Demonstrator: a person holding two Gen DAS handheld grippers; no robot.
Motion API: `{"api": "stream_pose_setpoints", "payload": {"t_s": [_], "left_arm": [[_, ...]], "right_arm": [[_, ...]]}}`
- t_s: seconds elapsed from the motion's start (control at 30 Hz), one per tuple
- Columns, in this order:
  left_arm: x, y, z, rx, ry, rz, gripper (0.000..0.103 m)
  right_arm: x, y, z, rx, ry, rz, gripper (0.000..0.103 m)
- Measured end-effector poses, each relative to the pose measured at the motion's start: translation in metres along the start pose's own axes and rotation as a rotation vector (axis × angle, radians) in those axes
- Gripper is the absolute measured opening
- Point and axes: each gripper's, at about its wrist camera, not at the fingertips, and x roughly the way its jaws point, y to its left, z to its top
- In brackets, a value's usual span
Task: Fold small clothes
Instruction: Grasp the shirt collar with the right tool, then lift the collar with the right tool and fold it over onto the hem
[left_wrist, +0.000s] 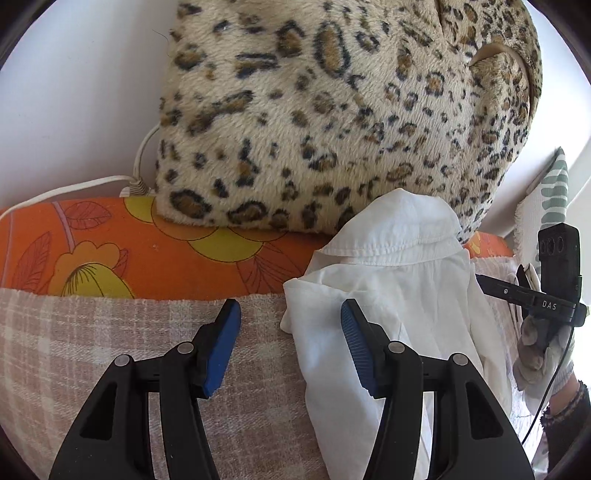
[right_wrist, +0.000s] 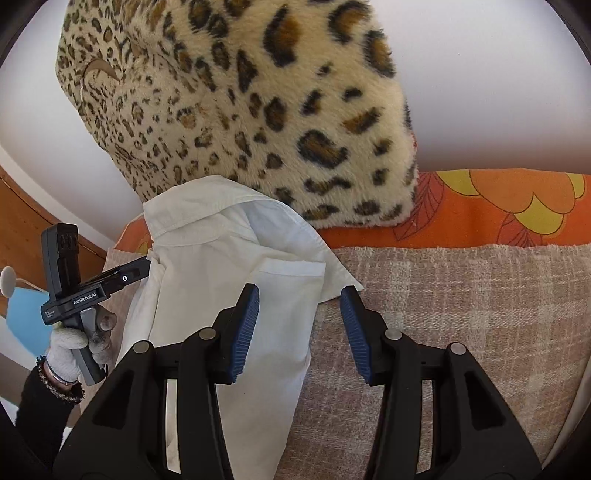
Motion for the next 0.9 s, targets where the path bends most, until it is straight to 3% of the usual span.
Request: {"api": "stream_pose_setpoints", "payload": {"t_s": [0.2,0.23,0.33,0.4,0.47,0.9], "left_arm": [[0.007,-0.013,0.002,0.02,0.004,-0.011,0.05],[0.008,-0.015,0.002,0.023,0.006,-0.023,0.04],[0.018,-0.031,0.001,0.044,0.007,-0.023,0.024],[0.019,-0.036,0.002,0.057,0.007,-0.035,0.009],[0.018,-0.044,0.003,0.074,-0.003,-0.032,0.007],[-0.057,-0.08,0.016,0.116,-0.118,-0.101,0.004]], "right_arm": [[0.01,0.008,0.001,0.002,-0.002,0.009,0.049],[0.011,0.009,0.001,0.005,-0.003,0.011,0.048],[0.017,0.018,0.003,-0.002,0.0,0.014,0.044],[0.021,0.028,0.006,-0.016,0.009,0.013,0.026],[0.023,0.036,0.009,-0.031,0.019,0.003,0.011],[-0.046,0.103,0.019,-0.138,-0.053,-0.012,0.006]]}}
